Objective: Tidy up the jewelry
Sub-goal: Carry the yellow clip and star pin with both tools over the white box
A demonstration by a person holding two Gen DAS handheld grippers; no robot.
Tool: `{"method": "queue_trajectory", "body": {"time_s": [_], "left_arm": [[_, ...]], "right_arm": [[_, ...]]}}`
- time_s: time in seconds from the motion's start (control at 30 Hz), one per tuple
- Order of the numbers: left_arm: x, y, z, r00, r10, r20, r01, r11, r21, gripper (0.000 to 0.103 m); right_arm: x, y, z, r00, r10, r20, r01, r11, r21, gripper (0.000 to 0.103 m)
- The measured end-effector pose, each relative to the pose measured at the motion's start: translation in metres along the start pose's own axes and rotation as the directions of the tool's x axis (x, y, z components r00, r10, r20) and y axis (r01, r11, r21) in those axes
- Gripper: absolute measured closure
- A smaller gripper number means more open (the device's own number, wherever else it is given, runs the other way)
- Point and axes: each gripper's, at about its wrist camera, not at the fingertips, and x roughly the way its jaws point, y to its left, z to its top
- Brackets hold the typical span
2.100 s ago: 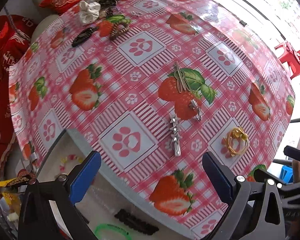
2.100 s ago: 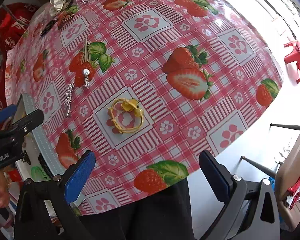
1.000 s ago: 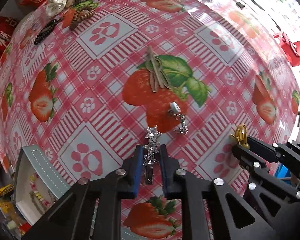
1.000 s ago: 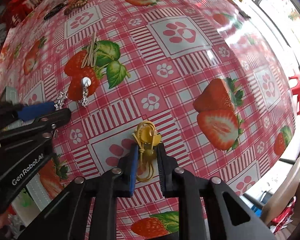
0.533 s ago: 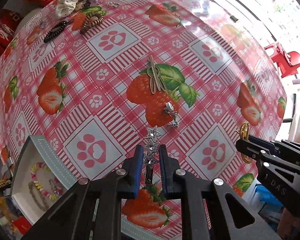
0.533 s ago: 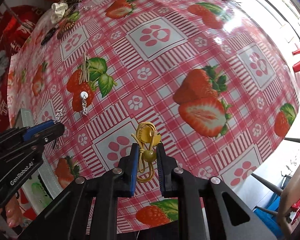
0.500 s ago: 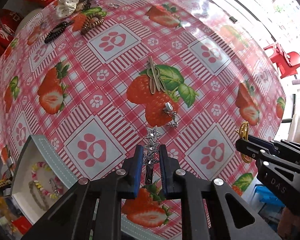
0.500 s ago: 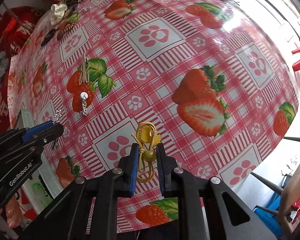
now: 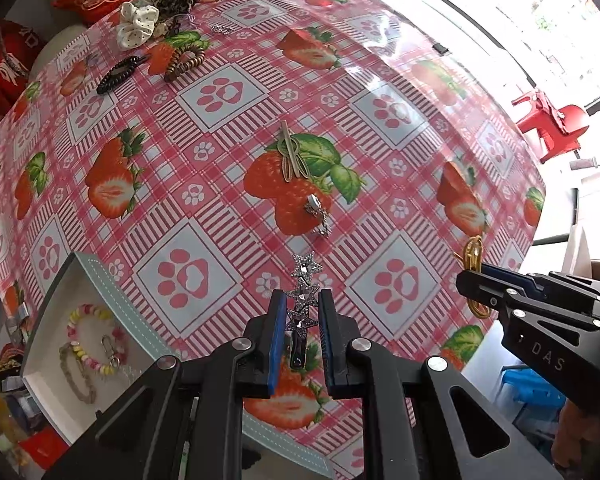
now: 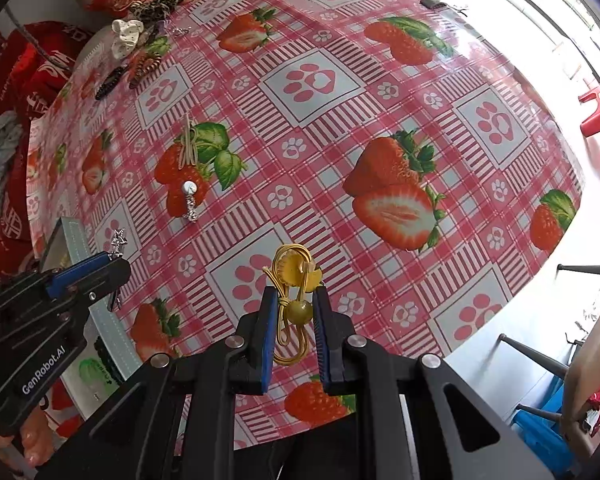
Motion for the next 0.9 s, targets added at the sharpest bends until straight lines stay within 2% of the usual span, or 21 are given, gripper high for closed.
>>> {"method": "queue_trajectory", "body": {"time_s": [0.37,0.9], "left_arm": [[-0.02,0.01,-0.023,0.999,-0.02,0.031,0.021,1.0,-0.014,0.08],[-0.053,0.065,-0.103,0.999,0.016,0.051,-0.01,0.993,-0.115,0.08]], "right_arm": [[-0.015,0.018,-0.016,1.0,0.001,0.015,-0.001,1.0,-0.024,0.084],[-0.024,0.082,-0.048,0.999,0.042,-0.008,-0.043,0.987,-0.157,0.084]]}}
